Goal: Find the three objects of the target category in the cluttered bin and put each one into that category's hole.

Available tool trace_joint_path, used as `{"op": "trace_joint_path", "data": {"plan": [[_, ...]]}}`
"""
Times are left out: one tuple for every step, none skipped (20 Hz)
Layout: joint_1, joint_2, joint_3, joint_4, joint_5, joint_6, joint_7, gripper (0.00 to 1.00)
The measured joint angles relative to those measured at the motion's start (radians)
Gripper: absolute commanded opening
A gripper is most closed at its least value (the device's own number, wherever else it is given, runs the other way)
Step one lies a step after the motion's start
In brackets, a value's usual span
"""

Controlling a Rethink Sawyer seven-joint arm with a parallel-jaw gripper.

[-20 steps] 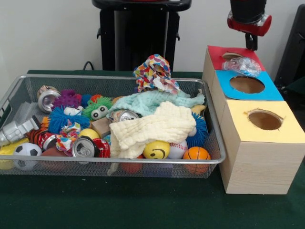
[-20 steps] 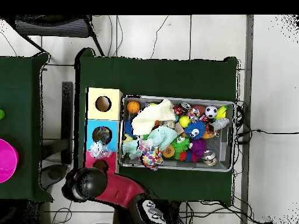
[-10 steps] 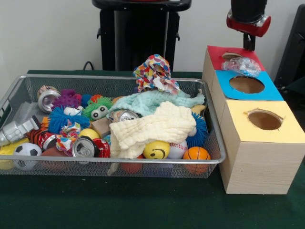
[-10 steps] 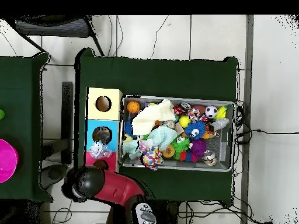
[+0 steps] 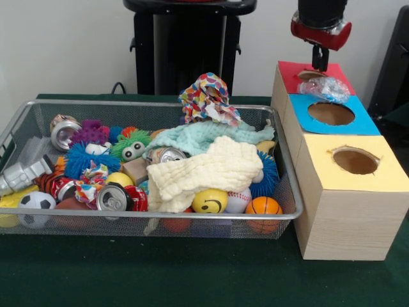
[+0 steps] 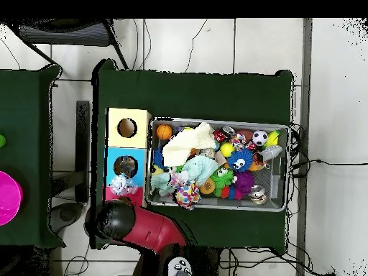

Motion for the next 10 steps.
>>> {"op": "trace_joint_path", "data": {"plan": [[0.01, -0.005, -0.027, -0.018, -0.004, 0.011, 0.0, 0.0], [0.013, -0.006, -0.037, -0.025, -0.005, 0.014, 0.0, 0.0], [0.018, -0.008, -0.053, -0.038, -0.005, 0.02, 0.0, 0.0], [0.019, -0.009, -0.061, -0.044, -0.005, 0.022, 0.0, 0.0], [0.022, -0.01, -0.072, -0.054, -0.005, 0.024, 0.0, 0.0], [0.025, -0.011, -0.092, -0.071, -0.005, 0.025, 0.0, 0.0], [0.026, -0.011, -0.099, -0.078, -0.005, 0.025, 0.0, 0.0], [0.026, -0.011, -0.1, -0.08, -0.006, 0.025, 0.0, 0.0], [0.026, -0.012, -0.112, -0.095, -0.005, 0.025, 0.0, 0.0], [0.026, -0.012, -0.115, -0.101, -0.006, 0.025, 0.0, 0.0]]}}
